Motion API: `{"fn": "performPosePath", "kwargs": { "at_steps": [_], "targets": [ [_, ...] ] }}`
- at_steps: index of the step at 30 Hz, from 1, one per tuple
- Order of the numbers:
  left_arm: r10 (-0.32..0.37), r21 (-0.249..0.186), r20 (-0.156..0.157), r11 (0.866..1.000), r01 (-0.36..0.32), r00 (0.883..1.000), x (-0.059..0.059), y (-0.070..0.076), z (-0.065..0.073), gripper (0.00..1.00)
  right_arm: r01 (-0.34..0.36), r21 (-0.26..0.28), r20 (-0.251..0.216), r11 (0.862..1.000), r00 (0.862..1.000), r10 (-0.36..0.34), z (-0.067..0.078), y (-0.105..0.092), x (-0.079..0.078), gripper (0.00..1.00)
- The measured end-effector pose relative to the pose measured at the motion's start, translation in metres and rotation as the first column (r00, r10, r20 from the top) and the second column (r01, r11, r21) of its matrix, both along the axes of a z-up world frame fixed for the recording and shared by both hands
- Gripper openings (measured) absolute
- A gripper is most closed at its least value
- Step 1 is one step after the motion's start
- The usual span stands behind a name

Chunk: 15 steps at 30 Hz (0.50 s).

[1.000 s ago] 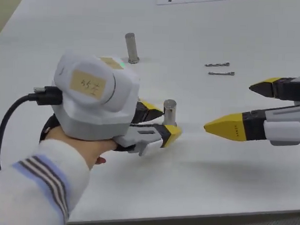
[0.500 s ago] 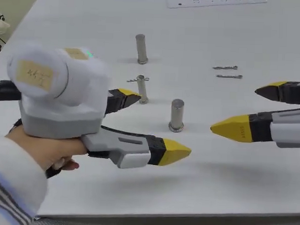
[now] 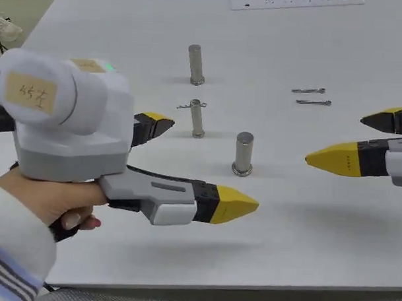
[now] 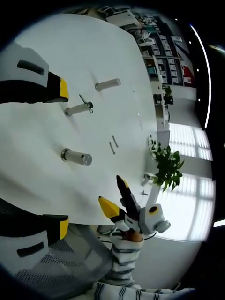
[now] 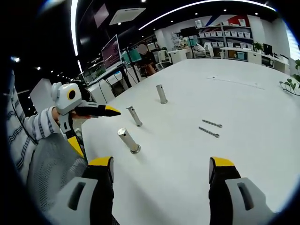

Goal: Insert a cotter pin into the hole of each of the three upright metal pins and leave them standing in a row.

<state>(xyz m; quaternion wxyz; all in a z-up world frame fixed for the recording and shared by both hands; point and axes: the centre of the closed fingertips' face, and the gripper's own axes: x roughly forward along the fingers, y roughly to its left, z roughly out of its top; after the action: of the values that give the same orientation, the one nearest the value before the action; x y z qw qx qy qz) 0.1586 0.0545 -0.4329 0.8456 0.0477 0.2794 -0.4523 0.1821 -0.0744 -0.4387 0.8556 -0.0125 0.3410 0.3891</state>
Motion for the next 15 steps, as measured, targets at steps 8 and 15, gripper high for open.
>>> {"fn": "performPosePath", "kwargs": {
  "at_steps": [8, 15],
  "targets": [
    [0.014, 0.001, 0.013, 1.000, -0.014, 1.000, -0.001, 0.001, 0.004, 0.99, -0.092, -0.073, 0.016, 0.993, 0.996, 0.093, 0.006, -0.011, 0.025, 0.67],
    [0.030, 0.001, 0.031, 1.000, -0.030, 0.999, 0.002, 0.006, 0.012, 0.99, -0.183, -0.174, 0.026, 0.967, 0.981, 0.191, 0.011, -0.017, 0.047, 0.63]
  ]
}}
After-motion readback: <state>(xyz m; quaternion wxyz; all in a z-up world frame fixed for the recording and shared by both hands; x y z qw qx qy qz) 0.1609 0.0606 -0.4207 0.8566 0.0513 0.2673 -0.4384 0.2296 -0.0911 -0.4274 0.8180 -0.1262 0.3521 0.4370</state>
